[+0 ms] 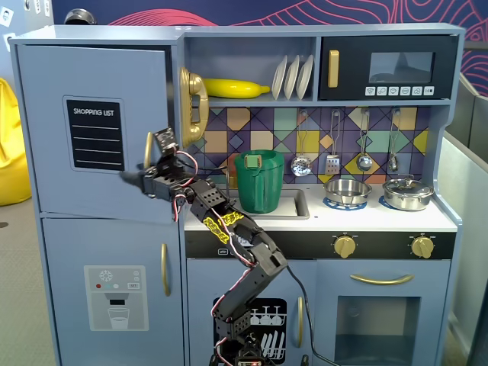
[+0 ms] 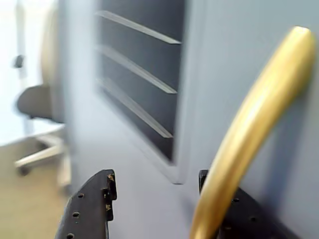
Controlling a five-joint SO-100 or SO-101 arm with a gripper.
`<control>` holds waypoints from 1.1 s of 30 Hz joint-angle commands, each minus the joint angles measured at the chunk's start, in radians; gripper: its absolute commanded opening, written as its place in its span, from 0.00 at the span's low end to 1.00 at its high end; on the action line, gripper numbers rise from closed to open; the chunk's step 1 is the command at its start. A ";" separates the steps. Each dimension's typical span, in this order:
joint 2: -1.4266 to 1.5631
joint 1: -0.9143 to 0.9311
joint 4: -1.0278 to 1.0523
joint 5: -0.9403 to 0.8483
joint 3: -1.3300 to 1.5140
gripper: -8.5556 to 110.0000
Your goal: Open the left cabinet door
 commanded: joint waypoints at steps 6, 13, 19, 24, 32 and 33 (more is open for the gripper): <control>0.314 0.133 0.353 0.152 0.017 0.19; 0.426 0.376 0.477 0.483 0.051 0.20; 0.287 0.497 0.446 0.750 0.018 0.20; 0.146 0.471 0.353 0.750 -0.026 0.19; 0.061 0.339 0.250 0.526 -0.060 0.18; 0.061 0.321 0.241 0.494 -0.058 0.18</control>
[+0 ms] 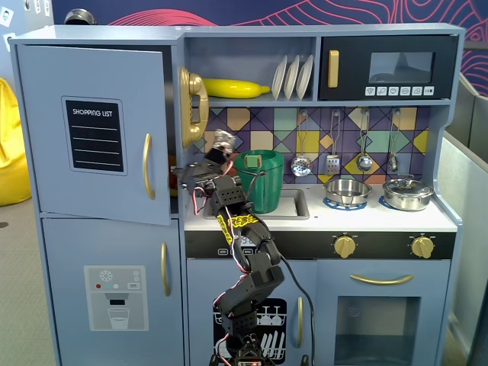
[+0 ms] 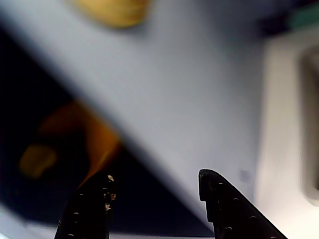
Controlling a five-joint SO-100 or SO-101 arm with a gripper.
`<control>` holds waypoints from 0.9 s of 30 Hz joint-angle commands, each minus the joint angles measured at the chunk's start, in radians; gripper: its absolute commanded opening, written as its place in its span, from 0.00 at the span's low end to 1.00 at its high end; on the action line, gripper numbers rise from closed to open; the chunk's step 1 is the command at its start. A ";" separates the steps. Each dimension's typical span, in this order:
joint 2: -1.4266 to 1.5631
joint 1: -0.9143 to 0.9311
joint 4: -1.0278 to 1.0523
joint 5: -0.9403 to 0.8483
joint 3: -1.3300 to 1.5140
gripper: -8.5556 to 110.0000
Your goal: Open the left cabinet door
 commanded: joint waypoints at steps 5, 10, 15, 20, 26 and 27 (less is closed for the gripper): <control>0.002 -0.204 -0.095 -0.272 -0.066 0.18; 0.049 -0.388 -0.132 -0.439 -0.015 0.17; 0.114 -0.601 -0.187 -0.561 0.071 0.17; 0.155 -0.597 -0.192 -0.580 0.138 0.16; 0.290 -0.124 -0.040 -0.456 0.380 0.17; 0.314 -0.037 -0.015 -0.454 0.446 0.17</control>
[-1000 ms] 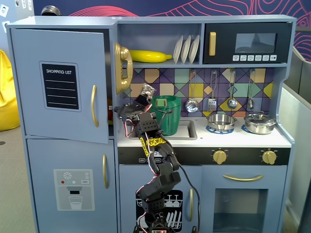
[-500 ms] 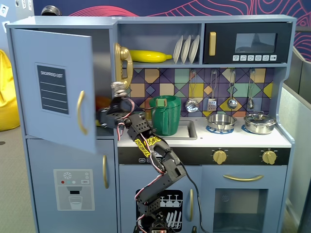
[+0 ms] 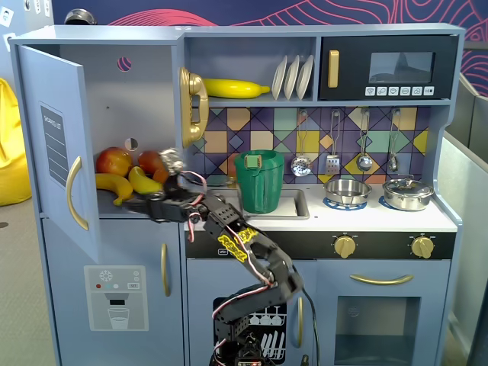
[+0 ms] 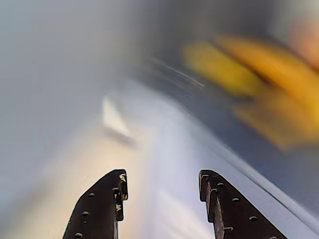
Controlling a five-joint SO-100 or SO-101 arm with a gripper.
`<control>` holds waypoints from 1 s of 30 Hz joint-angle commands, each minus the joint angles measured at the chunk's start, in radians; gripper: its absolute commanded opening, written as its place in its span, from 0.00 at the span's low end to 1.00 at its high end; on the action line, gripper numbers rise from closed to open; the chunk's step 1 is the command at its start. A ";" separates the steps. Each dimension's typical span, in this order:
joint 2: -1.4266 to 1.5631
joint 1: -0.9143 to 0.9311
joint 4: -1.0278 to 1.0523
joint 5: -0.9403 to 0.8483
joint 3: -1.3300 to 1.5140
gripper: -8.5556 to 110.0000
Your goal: Open the left cabinet door
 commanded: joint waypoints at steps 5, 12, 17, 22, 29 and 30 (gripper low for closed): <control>0.235 0.621 0.097 0.021 0.509 0.15; 0.492 0.822 0.227 0.089 0.893 0.16; 0.609 0.851 0.480 0.242 0.971 0.15; 0.638 0.847 0.683 0.281 0.971 0.08; 0.638 0.778 0.896 0.109 0.971 0.09; 0.638 0.770 0.896 0.112 0.971 0.10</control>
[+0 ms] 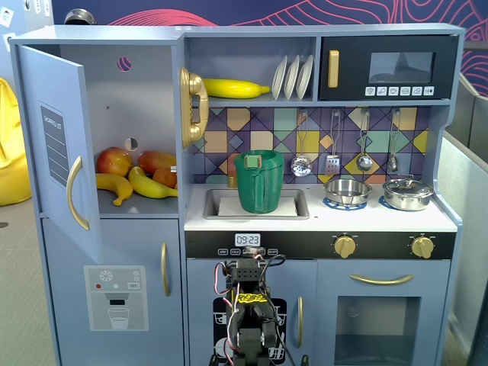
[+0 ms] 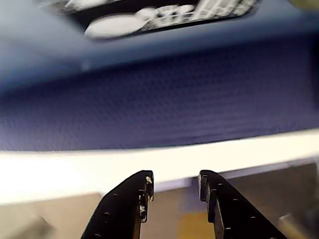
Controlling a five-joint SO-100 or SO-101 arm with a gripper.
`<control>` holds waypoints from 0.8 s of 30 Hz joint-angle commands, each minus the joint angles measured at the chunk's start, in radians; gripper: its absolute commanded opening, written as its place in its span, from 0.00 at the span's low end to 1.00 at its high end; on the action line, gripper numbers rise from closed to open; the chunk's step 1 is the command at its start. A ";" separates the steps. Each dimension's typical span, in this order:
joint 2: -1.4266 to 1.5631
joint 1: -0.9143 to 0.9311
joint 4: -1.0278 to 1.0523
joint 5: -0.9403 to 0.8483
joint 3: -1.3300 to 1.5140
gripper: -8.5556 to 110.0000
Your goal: Open the left cabinet door
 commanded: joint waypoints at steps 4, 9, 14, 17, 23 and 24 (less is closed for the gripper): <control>-0.008 -0.040 0.187 -0.014 0.003 0.10; -0.008 -0.040 0.187 -0.014 0.003 0.10; -0.008 -0.040 0.187 -0.014 0.003 0.10; -0.008 -0.040 0.187 -0.014 0.003 0.10; -0.008 -0.040 0.187 -0.014 0.003 0.10; -0.008 -0.040 0.187 -0.014 0.003 0.10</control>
